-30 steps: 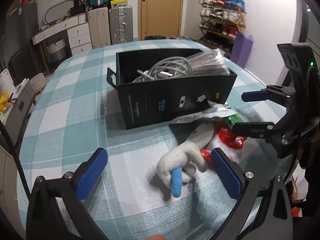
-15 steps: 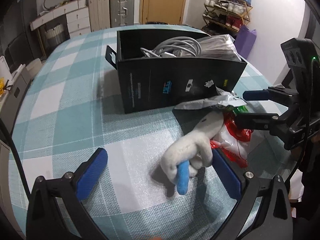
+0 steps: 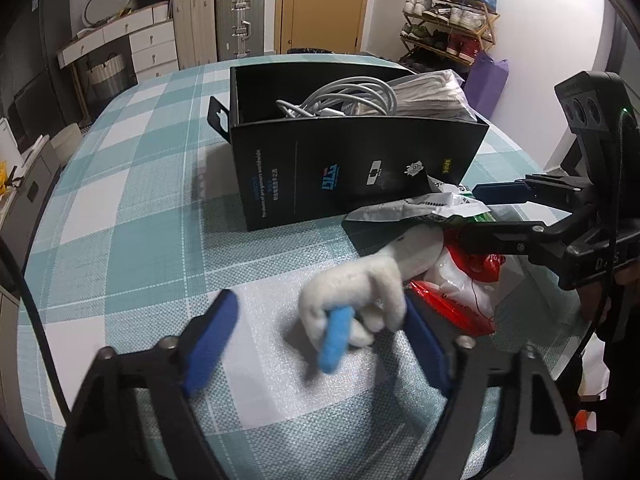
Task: Organize soft objects
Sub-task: 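Reach the left gripper to the white plush toy and grasp it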
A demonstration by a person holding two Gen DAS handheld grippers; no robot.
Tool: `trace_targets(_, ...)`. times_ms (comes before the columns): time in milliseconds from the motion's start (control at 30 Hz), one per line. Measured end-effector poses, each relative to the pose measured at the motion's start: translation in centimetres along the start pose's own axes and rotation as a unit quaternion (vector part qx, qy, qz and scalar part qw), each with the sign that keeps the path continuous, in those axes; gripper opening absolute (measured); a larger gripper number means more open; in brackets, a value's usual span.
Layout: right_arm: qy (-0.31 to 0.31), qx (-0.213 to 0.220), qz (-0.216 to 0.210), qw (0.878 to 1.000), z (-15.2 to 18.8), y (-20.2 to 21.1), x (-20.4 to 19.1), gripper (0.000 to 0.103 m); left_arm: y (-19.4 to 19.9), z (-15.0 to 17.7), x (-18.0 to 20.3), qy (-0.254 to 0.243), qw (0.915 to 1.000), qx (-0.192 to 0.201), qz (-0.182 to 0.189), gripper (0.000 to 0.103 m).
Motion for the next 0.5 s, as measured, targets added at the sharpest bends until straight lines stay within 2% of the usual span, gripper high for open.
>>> trace_targets(100, 0.003, 0.002, -0.001, 1.000, 0.1, 0.1, 0.0, 0.083, 0.1, 0.0, -0.1, -0.003, 1.0000, 0.004, -0.005, 0.068)
trace_targets(233, 0.008, 0.005, -0.005, 1.000, 0.2, 0.2, 0.3, 0.081, 0.3, -0.1, -0.7, 0.004, 0.9999, 0.010, -0.006, 0.048)
trace_targets(367, 0.014, 0.010, -0.013, 1.000, 0.4, 0.4, 0.3, 0.072, 0.3, -0.2, -1.1, 0.012, 0.9998, 0.014, -0.005, 0.039)
trace_targets(500, 0.013, 0.010, -0.018, 1.000, 0.5, 0.4, 0.5, 0.068, 0.3, -0.1, -1.1, 0.014, 0.9998, 0.016, 0.000, 0.032)
Point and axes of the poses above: each gripper's, at about its wrist camera, not at the fingertips, and y roughly against the way its jaws point, x to its right, z to its underside, the point moved 1 cm from there along -y, roughly the way its jaws point, and after that the axes turned 8 degrees about -x, right-handed, at the moved point
